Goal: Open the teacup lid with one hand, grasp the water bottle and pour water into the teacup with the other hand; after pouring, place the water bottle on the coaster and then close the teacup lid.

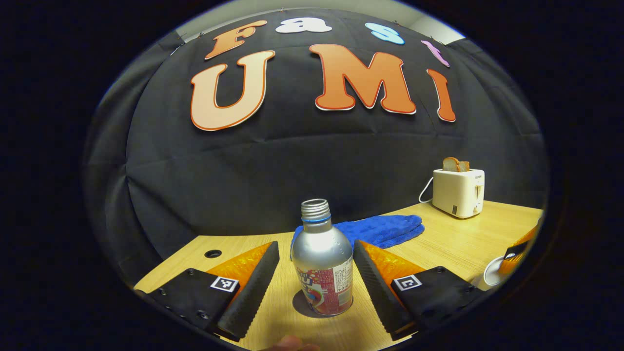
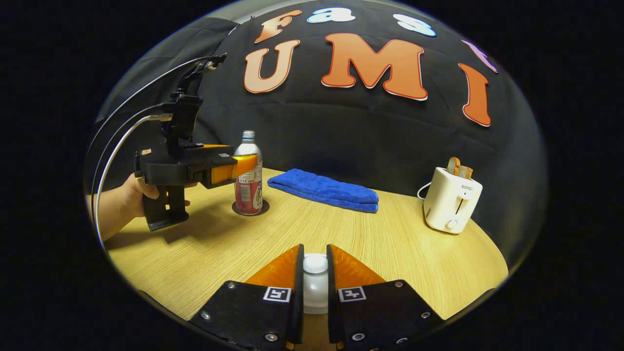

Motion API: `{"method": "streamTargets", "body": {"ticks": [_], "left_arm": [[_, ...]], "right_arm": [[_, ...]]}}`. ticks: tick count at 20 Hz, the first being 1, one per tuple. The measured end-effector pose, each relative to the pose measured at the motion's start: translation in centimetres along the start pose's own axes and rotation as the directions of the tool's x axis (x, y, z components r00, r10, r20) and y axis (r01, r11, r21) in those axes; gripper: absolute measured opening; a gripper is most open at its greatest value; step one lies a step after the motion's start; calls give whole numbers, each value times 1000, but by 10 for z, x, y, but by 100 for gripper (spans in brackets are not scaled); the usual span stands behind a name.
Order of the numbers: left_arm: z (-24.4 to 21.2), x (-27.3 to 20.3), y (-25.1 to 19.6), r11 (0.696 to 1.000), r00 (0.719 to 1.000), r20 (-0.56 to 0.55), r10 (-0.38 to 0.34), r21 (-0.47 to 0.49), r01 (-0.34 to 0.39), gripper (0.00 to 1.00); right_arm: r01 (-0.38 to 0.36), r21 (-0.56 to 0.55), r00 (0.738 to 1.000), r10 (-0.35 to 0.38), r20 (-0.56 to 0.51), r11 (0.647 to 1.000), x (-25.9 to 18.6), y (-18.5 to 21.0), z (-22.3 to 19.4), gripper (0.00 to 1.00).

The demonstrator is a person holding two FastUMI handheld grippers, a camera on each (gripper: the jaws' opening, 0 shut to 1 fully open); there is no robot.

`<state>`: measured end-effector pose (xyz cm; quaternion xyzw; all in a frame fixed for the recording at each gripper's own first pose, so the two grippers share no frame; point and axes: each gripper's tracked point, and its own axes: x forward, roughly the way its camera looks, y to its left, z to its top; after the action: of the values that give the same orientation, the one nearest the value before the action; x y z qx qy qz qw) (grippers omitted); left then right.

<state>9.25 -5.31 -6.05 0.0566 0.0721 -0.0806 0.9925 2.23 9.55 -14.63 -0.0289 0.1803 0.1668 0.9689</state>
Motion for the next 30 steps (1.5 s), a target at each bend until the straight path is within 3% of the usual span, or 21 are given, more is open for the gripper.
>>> {"method": "streamTargets", "body": {"ticks": [11, 17, 24, 30], "left_arm": [[31, -8, 2, 1000, 996, 83, 26, -5, -26, 100], [43, -13, 7, 999, 992, 117, 48, -4, -48, 100], [64, -45, 13, 998, 985, 164, 57, -49, -49, 100], [72, -83, 18, 996, 984, 165, 64, -75, -52, 100]], "right_arm": [[6, -18, 1000, -6, 10, 1000, 5, -3, -5, 21], [40, -76, 999, -39, 26, 996, 3, -7, -4, 31], [65, -85, 997, -60, 58, 994, -2, -9, 5, 69], [84, -49, 988, -76, 138, 995, -17, -12, 31, 81]]}}
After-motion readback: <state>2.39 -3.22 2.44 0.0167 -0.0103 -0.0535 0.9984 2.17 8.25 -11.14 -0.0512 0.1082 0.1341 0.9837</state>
